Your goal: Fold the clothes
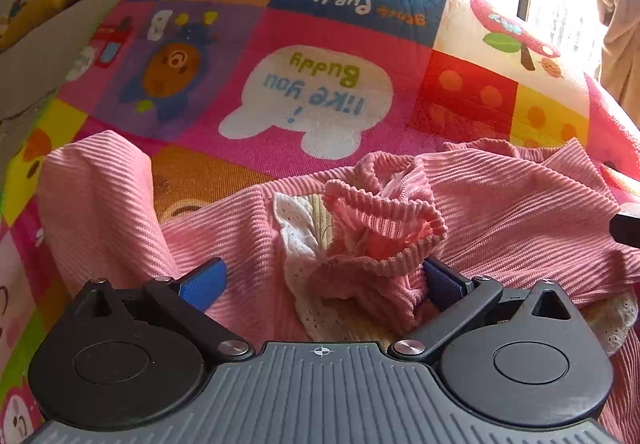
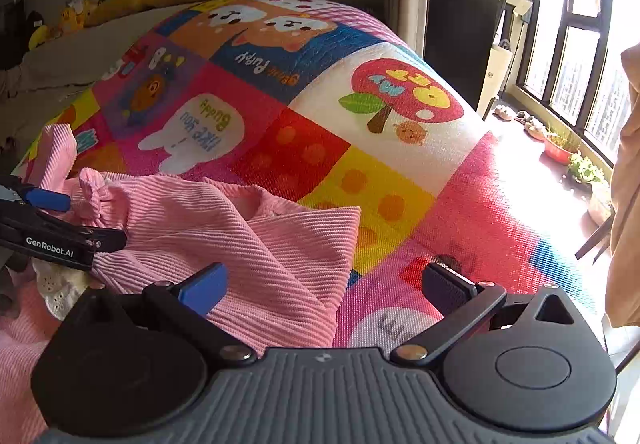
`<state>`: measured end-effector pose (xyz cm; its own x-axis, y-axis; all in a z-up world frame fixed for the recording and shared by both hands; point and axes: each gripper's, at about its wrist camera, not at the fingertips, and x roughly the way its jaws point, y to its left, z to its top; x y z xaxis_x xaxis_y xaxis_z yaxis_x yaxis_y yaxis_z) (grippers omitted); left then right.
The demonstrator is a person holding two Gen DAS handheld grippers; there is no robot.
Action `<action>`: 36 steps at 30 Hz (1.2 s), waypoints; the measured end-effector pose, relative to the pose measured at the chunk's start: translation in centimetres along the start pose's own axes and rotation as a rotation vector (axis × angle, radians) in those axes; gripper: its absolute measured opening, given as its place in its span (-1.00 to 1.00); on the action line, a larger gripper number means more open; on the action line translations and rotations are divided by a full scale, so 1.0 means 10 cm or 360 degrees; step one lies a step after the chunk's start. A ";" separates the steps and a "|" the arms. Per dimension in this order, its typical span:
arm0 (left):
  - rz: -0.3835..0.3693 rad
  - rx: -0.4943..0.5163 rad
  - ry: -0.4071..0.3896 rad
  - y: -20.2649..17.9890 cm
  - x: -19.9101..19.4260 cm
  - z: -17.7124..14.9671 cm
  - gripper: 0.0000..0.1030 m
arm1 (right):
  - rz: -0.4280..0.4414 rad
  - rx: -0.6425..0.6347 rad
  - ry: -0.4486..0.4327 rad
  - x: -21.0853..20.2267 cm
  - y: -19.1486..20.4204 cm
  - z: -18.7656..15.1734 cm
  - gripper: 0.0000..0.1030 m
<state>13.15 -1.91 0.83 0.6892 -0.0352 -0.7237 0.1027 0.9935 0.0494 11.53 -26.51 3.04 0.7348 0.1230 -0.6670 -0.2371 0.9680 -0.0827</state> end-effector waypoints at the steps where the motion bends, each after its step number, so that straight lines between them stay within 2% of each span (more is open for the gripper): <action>1: -0.0005 -0.0003 -0.0002 0.01 0.00 -0.01 1.00 | -0.0036 -0.0027 0.0109 0.14 0.04 0.01 1.00; 2: -0.0011 -0.0009 -0.0002 0.01 -0.01 -0.01 1.00 | -0.0058 -0.0035 0.0190 0.24 0.07 0.02 1.00; 8: -0.0127 -0.0100 -0.0021 0.13 -0.01 -0.02 1.00 | 0.0051 0.0181 0.0146 0.27 -0.07 -0.08 1.00; 10: -0.0253 -0.0231 -0.0050 0.29 -0.09 -0.01 1.00 | 0.0066 0.0195 0.0109 0.25 -0.09 -0.13 1.00; 13: -0.0363 -0.0542 -0.0240 0.71 -0.35 -0.04 1.00 | 0.0064 0.0192 0.0080 0.23 -0.08 -0.15 1.00; 15: -0.0203 -0.0709 -0.0389 1.04 -0.48 -0.07 1.00 | 0.0064 0.0196 0.0078 0.24 -0.07 -0.13 1.00; 16: -0.0102 -0.0789 -0.0415 1.18 -0.47 -0.09 1.00 | 0.0064 0.0198 0.0077 0.24 -0.07 -0.13 1.00; 17: 0.0005 -0.0897 -0.0394 1.36 -0.42 -0.10 1.00 | 0.0065 0.0200 0.0075 0.24 -0.08 -0.13 1.00; 18: 0.0050 -0.0996 -0.0332 1.53 -0.33 -0.11 1.00 | 0.0065 0.0202 0.0073 0.24 -0.08 -0.13 1.00; 20: 0.0016 -0.1201 -0.0191 1.79 -0.11 -0.14 1.00 | 0.0066 0.0206 0.0070 0.25 -0.08 -0.12 1.00; 22: -0.0081 -0.1318 -0.0114 1.91 0.07 -0.15 1.00 | 0.0067 0.0209 0.0067 0.25 -0.08 -0.12 1.00; 24: -0.0143 -0.1260 -0.0166 1.86 0.11 -0.08 1.00 | 0.0069 0.0213 0.0064 0.25 -0.08 -0.12 1.00; 25: -0.0213 -0.1222 -0.0193 1.80 0.09 -0.02 1.00 | 0.0073 0.0216 0.0063 0.25 -0.08 -0.12 1.00; 27: -0.0564 -0.1107 -0.0297 1.56 -0.06 0.10 1.00 | 0.0085 0.0223 0.0061 0.25 -0.10 -0.12 1.00; 29: -0.0883 -0.0869 -0.0401 1.24 -0.27 0.19 1.00 | 0.0100 0.0230 0.0060 0.25 -0.12 -0.13 1.00; 30: -0.1029 -0.0658 -0.0448 1.01 -0.43 0.23 1.00 | 0.0103 0.0228 0.0062 0.25 -0.12 -0.12 1.00; 33: -0.1204 -0.0152 -0.0469 0.46 -0.73 0.17 1.00 | 0.0112 0.0225 0.0065 0.25 -0.13 -0.12 1.00; 34: -0.1226 -0.0022 -0.0443 0.32 -0.78 0.11 1.00 | 0.0114 0.0224 0.0065 0.25 -0.13 -0.13 1.00; 36: -0.1185 0.0251 -0.0364 0.04 -0.83 -0.05 1.00 | 0.0117 0.0223 0.0065 0.26 -0.13 -0.13 1.00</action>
<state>7.13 -1.14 6.52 0.5279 -0.7227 -0.4462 0.6831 0.6735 -0.2825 12.93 -27.76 0.50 0.6916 0.1882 -0.6974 -0.1960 0.9781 0.0696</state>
